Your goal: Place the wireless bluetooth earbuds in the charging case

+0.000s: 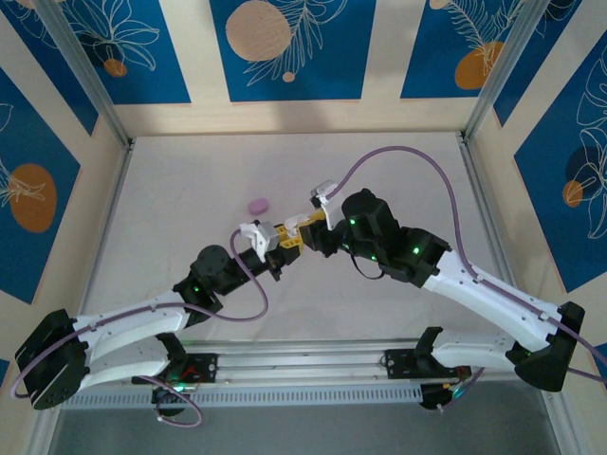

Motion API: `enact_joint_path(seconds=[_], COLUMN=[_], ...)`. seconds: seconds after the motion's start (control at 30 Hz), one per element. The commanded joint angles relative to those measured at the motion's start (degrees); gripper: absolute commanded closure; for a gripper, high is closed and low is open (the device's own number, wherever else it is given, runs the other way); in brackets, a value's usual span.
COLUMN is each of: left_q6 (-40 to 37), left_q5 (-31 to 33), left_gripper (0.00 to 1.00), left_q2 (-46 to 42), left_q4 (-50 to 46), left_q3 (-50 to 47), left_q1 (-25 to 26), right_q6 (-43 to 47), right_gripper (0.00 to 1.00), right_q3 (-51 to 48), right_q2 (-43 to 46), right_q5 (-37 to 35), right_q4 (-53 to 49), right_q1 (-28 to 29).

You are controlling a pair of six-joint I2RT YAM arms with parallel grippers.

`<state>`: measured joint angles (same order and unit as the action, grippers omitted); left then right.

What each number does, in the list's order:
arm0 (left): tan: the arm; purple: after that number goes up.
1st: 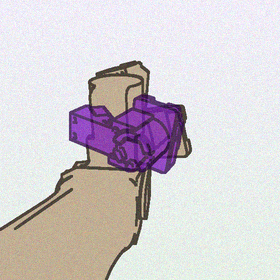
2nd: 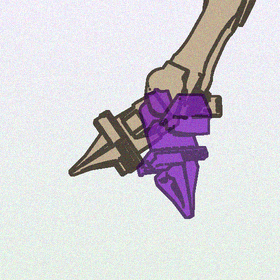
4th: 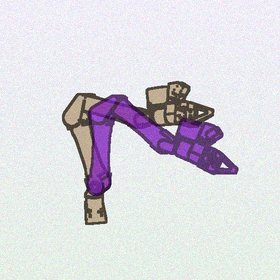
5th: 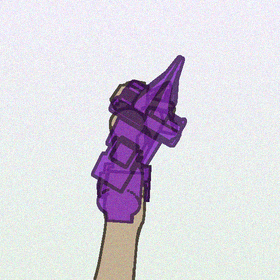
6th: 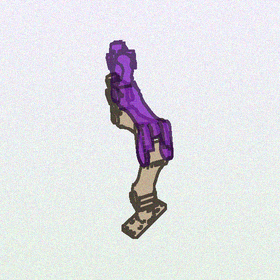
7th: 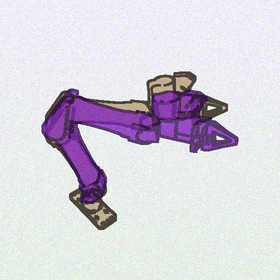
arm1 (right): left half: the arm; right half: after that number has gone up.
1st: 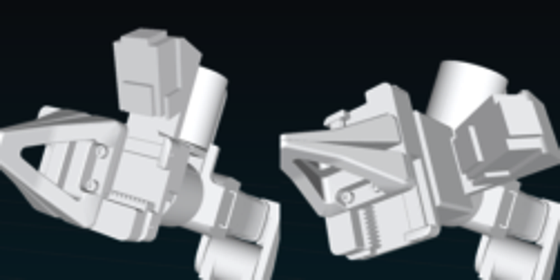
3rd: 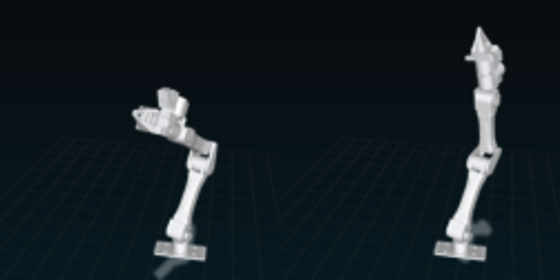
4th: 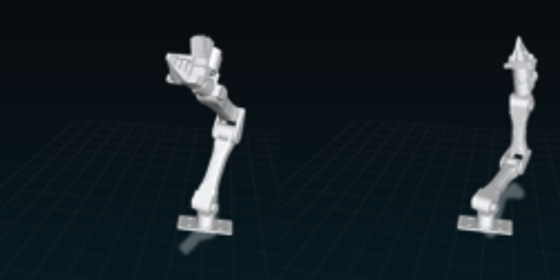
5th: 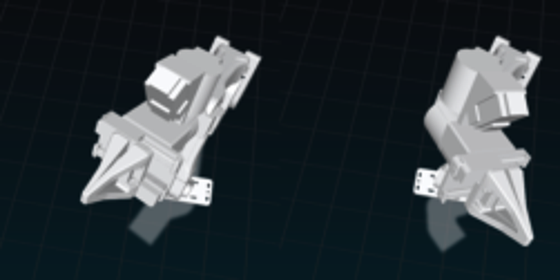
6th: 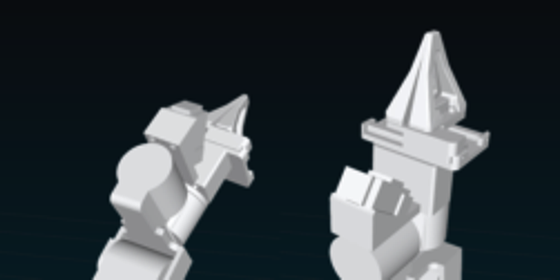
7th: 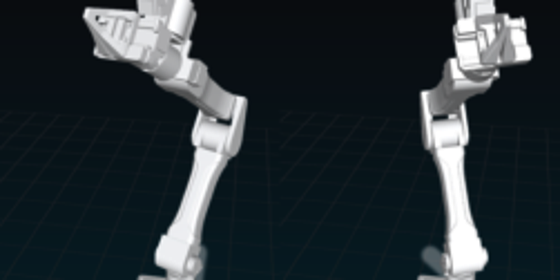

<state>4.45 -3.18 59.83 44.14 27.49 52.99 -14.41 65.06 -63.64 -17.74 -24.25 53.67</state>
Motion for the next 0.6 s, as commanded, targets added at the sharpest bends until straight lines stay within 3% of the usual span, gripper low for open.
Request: enact_joint_path(seconds=[0.0, 0.57], left_q6=[0.65, -0.92], left_q5=[0.36, -0.77], left_gripper=[0.85, 0.85], left_q2=[-1.21, -1.03], left_q4=[5.38, 4.58], left_q3=[0.63, 0.64], left_q1=[-0.16, -0.17], right_q6=[-0.91, -8.47], right_gripper=[0.66, 0.49], right_q3=[-1.17, 0.70], right_q2=[1.22, 4.31], right_q5=[2.80, 9.27], right_q4=[-1.36, -1.13], right_q1=[0.26, -4.05])
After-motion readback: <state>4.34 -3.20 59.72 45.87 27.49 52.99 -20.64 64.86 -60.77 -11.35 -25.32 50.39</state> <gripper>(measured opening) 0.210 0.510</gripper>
